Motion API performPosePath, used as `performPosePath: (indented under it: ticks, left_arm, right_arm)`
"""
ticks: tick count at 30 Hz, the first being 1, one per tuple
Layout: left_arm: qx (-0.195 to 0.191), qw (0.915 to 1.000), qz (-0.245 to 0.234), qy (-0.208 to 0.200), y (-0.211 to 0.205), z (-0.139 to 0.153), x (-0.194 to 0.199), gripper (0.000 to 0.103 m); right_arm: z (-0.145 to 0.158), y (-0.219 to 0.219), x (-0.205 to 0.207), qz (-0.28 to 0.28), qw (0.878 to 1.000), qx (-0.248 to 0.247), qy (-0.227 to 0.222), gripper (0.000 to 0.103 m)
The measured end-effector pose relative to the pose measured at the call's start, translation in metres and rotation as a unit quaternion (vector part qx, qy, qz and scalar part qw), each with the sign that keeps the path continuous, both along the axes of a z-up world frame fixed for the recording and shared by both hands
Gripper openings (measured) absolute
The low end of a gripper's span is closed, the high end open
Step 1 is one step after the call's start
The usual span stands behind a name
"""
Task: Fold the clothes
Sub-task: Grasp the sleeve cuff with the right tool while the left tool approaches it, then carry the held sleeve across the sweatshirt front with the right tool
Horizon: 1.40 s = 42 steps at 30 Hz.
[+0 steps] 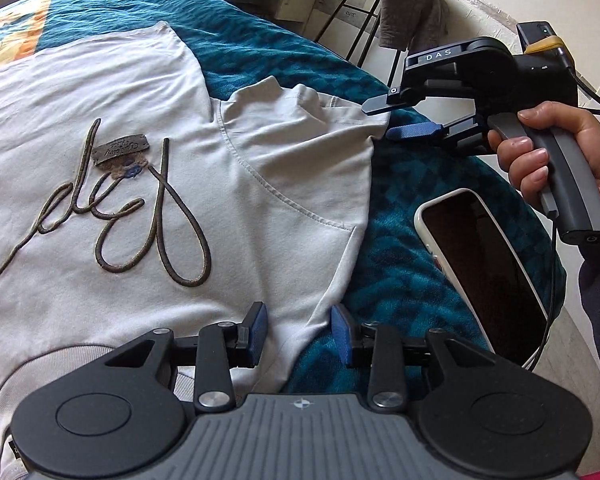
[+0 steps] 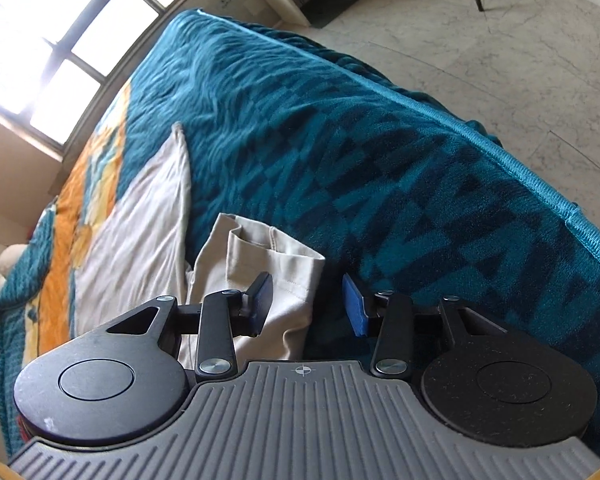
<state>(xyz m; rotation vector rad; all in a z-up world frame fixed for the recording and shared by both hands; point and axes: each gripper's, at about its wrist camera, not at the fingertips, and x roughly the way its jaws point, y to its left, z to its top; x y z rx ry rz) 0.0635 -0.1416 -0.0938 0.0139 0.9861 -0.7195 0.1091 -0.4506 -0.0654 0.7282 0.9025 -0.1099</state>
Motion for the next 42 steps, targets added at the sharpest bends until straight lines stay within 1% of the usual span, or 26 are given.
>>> performPosePath:
  ticks: [1, 2, 11, 13, 14, 16, 18, 19, 20, 21, 23, 25, 28, 29, 30, 32, 33, 35, 36, 38, 39, 41, 42]
  left_arm:
    - [-0.001, 1.0000, 0.000, 0.001, 0.000, 0.000, 0.000, 0.034]
    - [-0.001, 1.0000, 0.001, 0.001, 0.000, 0.000, 0.000, 0.034]
    - [0.003, 1.0000, 0.001, 0.002, -0.001, 0.001, -0.001, 0.034]
    - [0.005, 1.0000, 0.002, 0.001, -0.001, 0.001, 0.000, 0.034]
    - [0.006, 1.0000, 0.001, 0.000, -0.001, 0.001, -0.001, 0.034]
    - [0.006, 1.0000, 0.001, 0.000, -0.001, 0.001, -0.001, 0.034]
    - [0.006, 1.0000, 0.001, 0.000, -0.001, 0.001, 0.000, 0.034]
    - [0.006, 1.0000, 0.001, 0.001, -0.001, 0.002, 0.000, 0.034]
    - [0.007, 1.0000, 0.001, 0.001, -0.001, 0.002, 0.000, 0.034]
    - [0.007, 1.0000, 0.001, 0.000, -0.002, 0.002, 0.000, 0.034]
    - [0.006, 1.0000, 0.003, -0.002, -0.001, 0.002, 0.000, 0.034]
    - [0.003, 0.9999, 0.013, -0.003, 0.003, 0.007, -0.001, 0.034]
    - [-0.001, 0.9991, 0.040, -0.012, 0.018, 0.020, -0.006, 0.037]
    - [-0.005, 0.9983, 0.055, -0.016, 0.027, 0.025, -0.008, 0.040]
    - [-0.010, 0.9972, 0.071, -0.019, 0.038, 0.029, -0.010, 0.041]
    - [-0.017, 0.9937, 0.109, -0.022, 0.062, 0.038, -0.013, 0.041]
    - [-0.021, 0.9913, 0.128, -0.024, 0.074, 0.042, -0.015, 0.041]
    - [-0.023, 0.9844, 0.171, -0.034, 0.101, 0.050, -0.021, 0.041]
    - [-0.023, 0.9805, 0.191, -0.039, 0.112, 0.053, -0.023, 0.041]
    - [-0.024, 0.9735, 0.223, -0.043, 0.130, 0.056, -0.026, 0.041]
    - [-0.026, 0.9698, 0.238, -0.045, 0.139, 0.057, -0.028, 0.041]
    - [-0.024, 0.9652, 0.256, -0.046, 0.150, 0.058, -0.029, 0.041]
    - [-0.022, 0.9631, 0.264, -0.046, 0.155, 0.058, -0.030, 0.041]
  right_arm:
    - [0.000, 0.001, 0.000, 0.005, 1.000, -0.002, -0.001, 0.042]
    - [0.000, 0.002, 0.001, 0.009, 1.000, -0.003, -0.003, 0.042]
    - [-0.002, -0.007, -0.004, -0.005, 1.000, 0.020, -0.010, 0.039]
    - [-0.002, -0.007, -0.003, -0.003, 1.000, 0.022, -0.012, 0.037]
    - [-0.002, -0.007, -0.003, -0.001, 1.000, 0.023, -0.014, 0.035]
    - [-0.003, -0.004, -0.002, 0.009, 1.000, 0.017, -0.010, 0.028]
    - [-0.003, -0.001, -0.001, 0.020, 1.000, 0.011, -0.008, 0.025]
    - [-0.004, 0.001, 0.000, 0.024, 1.000, 0.008, -0.007, 0.019]
    - [-0.004, 0.002, 0.000, 0.025, 1.000, -0.001, -0.005, 0.012]
    - [-0.004, 0.003, -0.001, 0.026, 1.000, -0.015, -0.007, 0.002]
    - [-0.001, 0.006, 0.000, 0.026, 0.999, -0.038, -0.016, 0.001]
    - [0.000, 0.008, 0.001, 0.021, 0.999, -0.045, -0.017, 0.001]
    - [0.008, 0.018, 0.000, 0.012, 0.997, -0.075, -0.035, 0.001]
    - [0.011, 0.021, 0.000, 0.009, 0.995, -0.087, -0.042, 0.001]
    - [0.017, 0.030, -0.001, 0.013, 0.992, -0.111, -0.052, 0.001]
    - [0.030, 0.055, -0.004, 0.030, 0.982, -0.169, -0.078, 0.001]
    - [0.036, 0.069, -0.007, 0.041, 0.975, -0.199, -0.092, 0.001]
    - [0.047, 0.108, -0.015, 0.086, 0.952, -0.267, -0.126, 0.001]
    - [0.050, 0.128, -0.019, 0.111, 0.937, -0.299, -0.141, 0.001]
    - [0.048, 0.173, -0.035, 0.175, 0.901, -0.363, -0.163, 0.001]
    - [0.044, 0.194, -0.043, 0.206, 0.880, -0.391, -0.173, 0.001]
    - [0.029, 0.232, -0.058, 0.267, 0.847, -0.426, -0.173, 0.001]
    - [0.020, 0.244, -0.062, 0.287, 0.840, -0.430, -0.163, 0.001]
